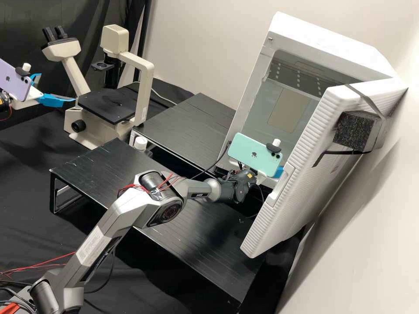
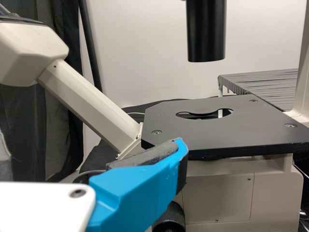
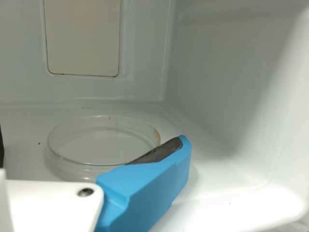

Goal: Take out the petri dish and place it under the microscope.

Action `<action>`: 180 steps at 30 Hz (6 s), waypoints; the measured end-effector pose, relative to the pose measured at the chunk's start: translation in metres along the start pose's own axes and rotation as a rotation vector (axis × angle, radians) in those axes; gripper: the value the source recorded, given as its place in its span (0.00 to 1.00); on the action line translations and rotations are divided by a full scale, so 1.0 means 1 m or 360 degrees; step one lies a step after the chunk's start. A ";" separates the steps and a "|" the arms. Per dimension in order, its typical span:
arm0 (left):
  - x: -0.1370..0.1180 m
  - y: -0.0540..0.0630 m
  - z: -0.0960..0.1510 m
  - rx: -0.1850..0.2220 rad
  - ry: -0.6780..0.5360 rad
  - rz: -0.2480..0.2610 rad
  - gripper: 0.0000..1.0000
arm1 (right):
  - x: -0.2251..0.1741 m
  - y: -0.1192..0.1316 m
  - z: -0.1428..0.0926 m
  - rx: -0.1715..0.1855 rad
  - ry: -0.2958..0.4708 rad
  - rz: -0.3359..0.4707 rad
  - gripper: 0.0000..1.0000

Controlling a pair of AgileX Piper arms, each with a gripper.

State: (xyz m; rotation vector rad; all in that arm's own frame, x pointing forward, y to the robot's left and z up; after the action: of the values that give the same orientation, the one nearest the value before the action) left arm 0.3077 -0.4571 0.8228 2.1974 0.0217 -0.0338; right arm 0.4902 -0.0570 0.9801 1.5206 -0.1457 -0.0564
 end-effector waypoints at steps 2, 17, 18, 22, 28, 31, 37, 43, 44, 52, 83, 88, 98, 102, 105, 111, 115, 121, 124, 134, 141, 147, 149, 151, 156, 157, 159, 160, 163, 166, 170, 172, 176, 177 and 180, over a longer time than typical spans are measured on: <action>0.000 0.000 0.000 0.0000 0.0000 0.0000 1.00 | 0.000 0.000 0.000 0.0000 0.0000 0.0000 0.00; 0.000 0.000 0.000 0.0000 0.0000 0.0000 1.00 | 0.000 0.000 0.001 0.0023 -0.0017 0.0007 0.00; 0.000 0.000 0.000 0.0000 0.0000 0.0000 1.00 | 0.000 0.000 0.001 0.0023 -0.0020 0.0006 0.00; 0.000 0.000 0.000 0.0000 0.0000 0.0000 1.00 | 0.000 0.000 0.001 0.0025 -0.0026 0.0005 0.00; 0.000 0.000 0.000 0.0000 0.0000 0.0000 1.00 | 0.000 0.000 0.002 0.0025 -0.0028 0.0003 0.00; 0.000 0.000 0.000 0.0000 0.0000 0.0000 1.00 | 0.000 0.000 0.003 0.0050 -0.0033 0.0010 0.00; 0.000 0.000 0.000 0.0000 0.0000 0.0000 1.00 | 0.000 0.000 0.003 0.0059 -0.0034 0.0014 0.00; 0.000 0.000 0.000 0.0000 0.0000 0.0000 1.00 | 0.000 -0.001 0.002 0.0064 -0.0031 0.0014 0.00; 0.000 0.000 0.000 0.0000 0.0000 0.0000 1.00 | 0.000 -0.001 0.001 0.0064 -0.0029 0.0012 0.00; 0.000 0.000 0.000 0.0000 0.0000 0.0000 1.00 | -0.003 -0.006 0.004 0.0088 -0.0047 -0.0003 0.00; 0.000 0.000 0.000 0.0000 0.0000 0.0000 1.00 | -0.147 0.004 0.016 0.0289 0.0110 0.0132 0.00; 0.000 0.000 0.000 0.0000 0.0000 0.0000 1.00 | -0.183 -0.009 0.004 0.0324 0.0267 0.0163 0.00; 0.000 0.000 0.000 0.0000 0.0000 0.0000 1.00 | -0.246 -0.062 -0.064 0.0215 0.0693 0.0026 0.00; 0.000 0.000 0.000 0.0000 0.0000 0.0000 1.00 | -0.263 -0.090 -0.100 0.0135 0.0892 -0.0116 0.00; 0.000 0.000 0.000 0.0000 0.0000 0.0000 1.00 | -0.274 -0.106 -0.124 0.0094 0.1022 -0.0184 0.00; 0.000 0.000 0.000 0.0000 0.0000 0.0000 1.00 | -0.285 -0.134 -0.164 0.0060 0.1139 -0.0288 0.00; 0.000 0.000 0.000 0.0000 0.0000 0.0000 1.00 | -0.282 -0.152 -0.189 0.0051 0.1152 -0.0359 0.00; 0.000 0.000 0.000 0.0000 0.0000 0.0000 1.00 | -0.264 -0.179 -0.220 0.0047 0.1136 -0.0490 0.00; 0.000 0.000 0.000 0.0000 0.0000 0.0000 1.00 | -0.251 -0.193 -0.231 0.0050 0.1100 -0.0552 0.00; 0.000 0.000 0.000 0.0000 0.0000 0.0000 1.00 | -0.217 -0.226 -0.256 0.0031 0.0967 -0.0660 0.00; 0.000 0.000 0.000 0.0000 0.0000 0.0000 1.00 | -0.196 -0.247 -0.271 -0.0007 0.0885 -0.0690 0.00; 0.000 0.000 0.000 0.0000 0.0000 0.0000 1.00 | -0.179 -0.269 -0.281 -0.0070 0.0810 -0.0723 0.00; 0.000 0.000 0.000 0.0000 0.0000 0.0000 1.00 | -0.175 -0.274 -0.285 -0.0101 0.0805 -0.0724 0.00; 0.000 0.000 0.000 0.0000 0.0000 0.0000 1.00 | -0.172 -0.281 -0.289 -0.0128 0.0798 -0.0721 0.00; 0.000 0.000 0.000 0.0000 0.0000 0.0000 1.00 | -0.165 -0.289 -0.300 -0.0159 0.0791 -0.0688 0.00; 0.000 0.000 0.000 0.0000 0.0000 0.0000 1.00 | -0.164 -0.292 -0.303 -0.0160 0.0789 -0.0677 0.00; 0.000 0.000 0.000 0.0000 0.0000 0.0000 1.00 | -0.161 -0.294 -0.309 -0.0156 0.0792 -0.0655 0.00; 0.000 0.000 0.000 0.0000 0.0000 0.0000 1.00 | -0.161 -0.296 -0.311 -0.0161 0.0796 -0.0649 0.00; 0.000 0.000 0.000 0.0000 0.0000 0.0000 1.00 | -0.157 -0.302 -0.316 -0.0155 0.0785 -0.0642 0.00; 0.000 0.000 0.000 0.0000 0.0000 0.0000 1.00 | -0.154 -0.311 -0.320 -0.0178 0.0786 -0.0650 0.00; 0.000 0.000 0.000 0.0000 0.0000 0.0000 1.00 | -0.147 -0.326 -0.319 -0.0212 0.0748 -0.0672 0.00; 0.000 0.000 0.000 0.0000 0.0000 0.0000 1.00 | -0.143 -0.330 -0.319 -0.0205 0.0724 -0.0677 0.00; 0.000 0.000 0.000 0.0000 0.0000 0.0000 1.00 | -0.136 -0.333 -0.322 -0.0197 0.0705 -0.0646 0.00; 0.000 0.000 0.000 0.0000 0.0000 0.0000 1.00 | -0.135 -0.334 -0.323 -0.0201 0.0703 -0.0637 0.00; 0.000 0.000 0.000 0.0000 0.0000 0.0000 1.00 | -0.129 -0.338 -0.323 -0.0196 0.0679 -0.0620 0.00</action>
State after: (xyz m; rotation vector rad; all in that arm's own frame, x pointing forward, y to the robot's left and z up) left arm 0.3077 -0.4571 0.8228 2.1974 0.0217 -0.0338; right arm 0.4228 0.2624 0.6214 1.3872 0.4875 -0.0489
